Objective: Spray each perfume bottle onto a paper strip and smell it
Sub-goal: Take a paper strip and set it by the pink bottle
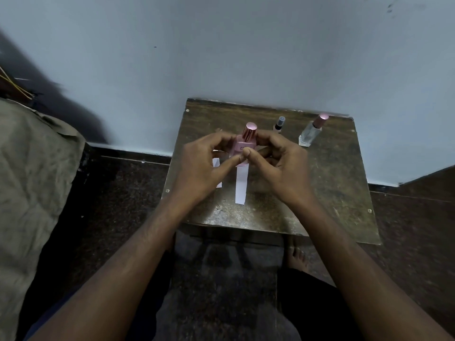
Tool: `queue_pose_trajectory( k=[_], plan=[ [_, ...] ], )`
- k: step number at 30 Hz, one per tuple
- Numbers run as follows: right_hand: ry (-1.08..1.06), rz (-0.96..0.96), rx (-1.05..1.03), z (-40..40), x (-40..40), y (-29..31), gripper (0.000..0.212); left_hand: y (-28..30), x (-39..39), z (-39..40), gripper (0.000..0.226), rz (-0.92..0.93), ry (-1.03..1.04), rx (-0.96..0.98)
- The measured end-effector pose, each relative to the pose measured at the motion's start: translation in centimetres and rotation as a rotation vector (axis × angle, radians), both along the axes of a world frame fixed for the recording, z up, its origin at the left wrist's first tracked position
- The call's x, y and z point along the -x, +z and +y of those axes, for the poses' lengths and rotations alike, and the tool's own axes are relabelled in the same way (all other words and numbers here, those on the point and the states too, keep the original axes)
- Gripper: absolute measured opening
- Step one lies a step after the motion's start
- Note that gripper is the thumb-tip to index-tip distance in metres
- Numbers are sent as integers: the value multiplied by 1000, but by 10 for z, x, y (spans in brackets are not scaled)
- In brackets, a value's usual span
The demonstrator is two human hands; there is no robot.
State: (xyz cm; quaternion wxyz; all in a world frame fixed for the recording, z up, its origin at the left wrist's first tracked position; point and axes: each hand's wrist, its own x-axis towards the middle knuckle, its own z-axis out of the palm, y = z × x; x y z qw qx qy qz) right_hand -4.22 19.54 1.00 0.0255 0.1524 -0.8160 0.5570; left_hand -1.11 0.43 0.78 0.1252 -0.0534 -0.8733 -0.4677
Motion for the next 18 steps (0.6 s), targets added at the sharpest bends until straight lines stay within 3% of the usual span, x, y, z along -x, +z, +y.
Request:
queue_pose_trajectory(
  k=[6,14,16,18],
  plan=[
    [-114,-2,127,8,-4,5,20,10,-7,12,33,-31,-12,15],
    [-201,102,150,20,-1,19,21,7,-5,24,33,-54,6,26],
    [-299,117,-21,34,1,19,20,6,-4,26,33,-39,12,13],
    [-325,92,-356,51,4,11,18,5,-4,24,34,-37,19,3]
  ],
)
